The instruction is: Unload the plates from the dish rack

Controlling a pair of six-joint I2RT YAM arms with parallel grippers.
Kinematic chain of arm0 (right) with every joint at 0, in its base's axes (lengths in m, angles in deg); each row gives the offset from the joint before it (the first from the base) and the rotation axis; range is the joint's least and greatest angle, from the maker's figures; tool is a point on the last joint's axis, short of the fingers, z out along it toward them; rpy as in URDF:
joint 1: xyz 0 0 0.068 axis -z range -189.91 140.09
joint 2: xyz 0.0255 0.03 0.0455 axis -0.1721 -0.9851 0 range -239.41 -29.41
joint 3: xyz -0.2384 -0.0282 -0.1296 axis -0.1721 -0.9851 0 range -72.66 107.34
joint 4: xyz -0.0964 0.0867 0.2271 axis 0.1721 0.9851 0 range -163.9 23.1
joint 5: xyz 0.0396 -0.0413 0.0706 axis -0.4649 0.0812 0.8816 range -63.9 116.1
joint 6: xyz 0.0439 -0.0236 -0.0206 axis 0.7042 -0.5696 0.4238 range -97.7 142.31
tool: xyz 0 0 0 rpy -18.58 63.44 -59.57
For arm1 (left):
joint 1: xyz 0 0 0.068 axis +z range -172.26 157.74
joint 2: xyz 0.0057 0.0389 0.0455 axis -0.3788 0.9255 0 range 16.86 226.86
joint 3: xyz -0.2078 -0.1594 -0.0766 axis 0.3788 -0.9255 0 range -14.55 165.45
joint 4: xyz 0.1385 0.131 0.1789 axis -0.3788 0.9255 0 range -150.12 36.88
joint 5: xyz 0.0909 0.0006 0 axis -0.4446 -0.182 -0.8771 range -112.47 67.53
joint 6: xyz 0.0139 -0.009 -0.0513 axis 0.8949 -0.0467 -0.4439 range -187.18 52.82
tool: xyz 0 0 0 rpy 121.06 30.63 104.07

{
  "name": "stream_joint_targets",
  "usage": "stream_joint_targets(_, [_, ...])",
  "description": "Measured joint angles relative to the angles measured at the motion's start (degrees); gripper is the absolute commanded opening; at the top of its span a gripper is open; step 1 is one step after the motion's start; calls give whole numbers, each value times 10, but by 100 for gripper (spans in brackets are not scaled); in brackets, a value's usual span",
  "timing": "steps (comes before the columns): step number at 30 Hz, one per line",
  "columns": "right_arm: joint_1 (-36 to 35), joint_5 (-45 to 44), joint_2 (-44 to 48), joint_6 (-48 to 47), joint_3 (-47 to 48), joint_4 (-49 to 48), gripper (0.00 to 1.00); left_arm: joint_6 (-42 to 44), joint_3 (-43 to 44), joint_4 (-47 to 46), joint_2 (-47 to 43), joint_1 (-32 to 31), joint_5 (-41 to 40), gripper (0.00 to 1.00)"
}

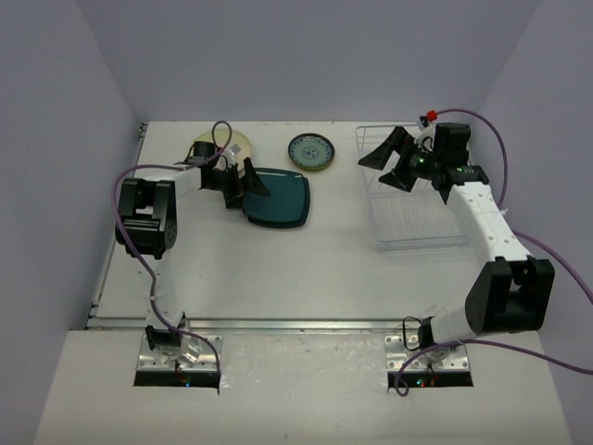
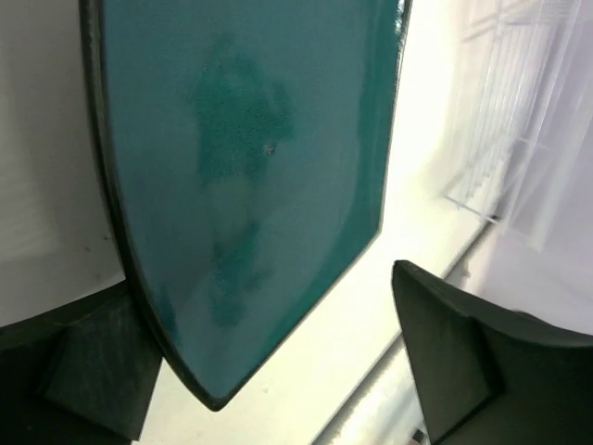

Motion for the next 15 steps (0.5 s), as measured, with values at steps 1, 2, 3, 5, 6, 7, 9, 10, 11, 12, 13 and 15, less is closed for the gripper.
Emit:
stream_joint_targets(1, [0, 0, 0, -1, 0, 1, 99, 11, 8, 10, -4, -5, -21, 100])
stream_joint_targets(2, [0, 0, 0, -2, 0, 2, 99, 22, 13, 20, -9, -9, -43, 100])
stream_joint_targets(3, [0, 1, 0, -3, 0, 3, 99, 34, 17, 28, -15, -13, -64, 100])
stream_joint_targets(5, [0, 1, 0, -6, 0, 6, 99, 58, 19, 41, -26, -24, -110, 100])
stream_joint_targets(6, [0, 0, 0, -7, 0, 7, 99, 68, 19, 48, -29, -31, -130, 100])
stream_joint_targets(7, [0, 0, 0, -8, 0, 8, 99, 78, 19, 54, -32, -36, -153, 100])
stream_joint_targets(9, [0, 0, 0, -11, 0, 10, 99, 94, 21, 67, -32, -47, -187, 100])
stream_joint_targets(10, [0, 0, 0, -12, 0, 11, 99, 98, 22, 71, -32, -52, -197, 100])
stream_joint_targets(11, [1, 0, 0, -13, 0, 12, 99, 105, 25, 75, -32, -60, -211, 100])
stream_joint_targets(12, [1, 0, 0, -15, 0, 12, 99, 111, 28, 80, -32, -68, -226, 100])
stream_joint_targets(13, [1, 0, 0, -17, 0, 13, 99, 116, 32, 87, -32, -75, -236, 100])
stream_joint_targets(15, [2, -1, 1, -22, 0, 16, 99, 122, 40, 98, -29, -85, -249, 100])
